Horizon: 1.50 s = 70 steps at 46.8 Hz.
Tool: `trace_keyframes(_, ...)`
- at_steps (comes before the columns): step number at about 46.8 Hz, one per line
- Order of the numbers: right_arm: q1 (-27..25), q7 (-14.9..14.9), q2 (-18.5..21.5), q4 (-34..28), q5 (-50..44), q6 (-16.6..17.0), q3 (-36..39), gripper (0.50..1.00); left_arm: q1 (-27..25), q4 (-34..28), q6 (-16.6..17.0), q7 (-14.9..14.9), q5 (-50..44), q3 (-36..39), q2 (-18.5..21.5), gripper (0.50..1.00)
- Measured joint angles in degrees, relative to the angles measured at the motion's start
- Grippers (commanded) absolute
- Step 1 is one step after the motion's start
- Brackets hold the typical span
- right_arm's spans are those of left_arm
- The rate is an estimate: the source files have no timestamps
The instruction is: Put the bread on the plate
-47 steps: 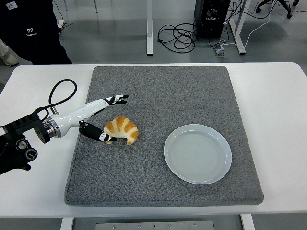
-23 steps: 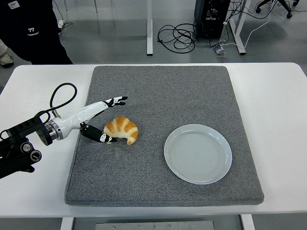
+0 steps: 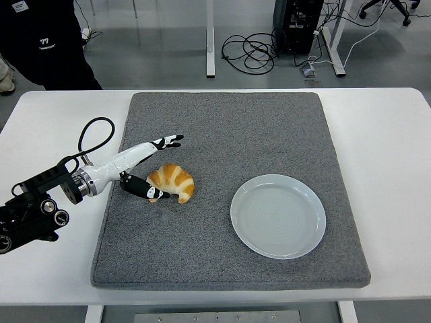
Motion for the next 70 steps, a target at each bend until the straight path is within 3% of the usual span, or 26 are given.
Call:
trace_keyframes(10, 0.00, 0.00, 0.00, 0.00, -0.04, -0.01, 0.00, 1.000, -0.02, 2.77, 0.00, -0.09, 0.01, 0.09, -2.36, 0.955)
trace_keyframes(28, 0.00, -0.01, 0.00, 0.00, -0.01, 0.00, 0.00, 1.000, -0.04, 4.04, -0.01, -0.11, 0.00, 0.33, -3.70, 0.889)
trace_keyframes(34, 0.00, 0.00, 0.00, 0.00, -0.02, 0.00, 0.00, 1.000, -0.01, 4.04, -0.09, -0.50, 0.00, 0.43, -3.70, 0.828)
trace_keyframes(39, 0.00, 0.00, 0.00, 0.00, -0.02, 0.02, 0.00, 1.000, 0.05, 4.04, -0.08, -0.67, 0.02, 0.43, -3.70, 0.724)
trace_keyframes(43, 0.00, 0.00, 0.00, 0.00, -0.02, 0.02, 0.00, 1.000, 0.08, 3.99, -0.04, -0.68, 0.14, 0.43, -3.70, 0.606)
trace_keyframes(47, 0.00, 0.00, 0.00, 0.00, -0.02, 0.02, 0.00, 1.000, -0.13, 3.96, -0.03, -0.73, 0.18, 0.43, -3.69, 0.545)
trace_keyframes(54, 0.00, 0.00, 0.00, 0.00, 0.00, 0.01, 0.00, 1.000, -0.66, 3.55, -0.06, -1.01, 0.28, 0.43, -3.34, 0.500)
trace_keyframes(70, -0.01, 0.00, 0.00, 0.00, 0.00, 0.01, 0.00, 1.000, -1.84, 3.32, -0.10, -0.95, -0.47, 0.34, -2.37, 0.500)
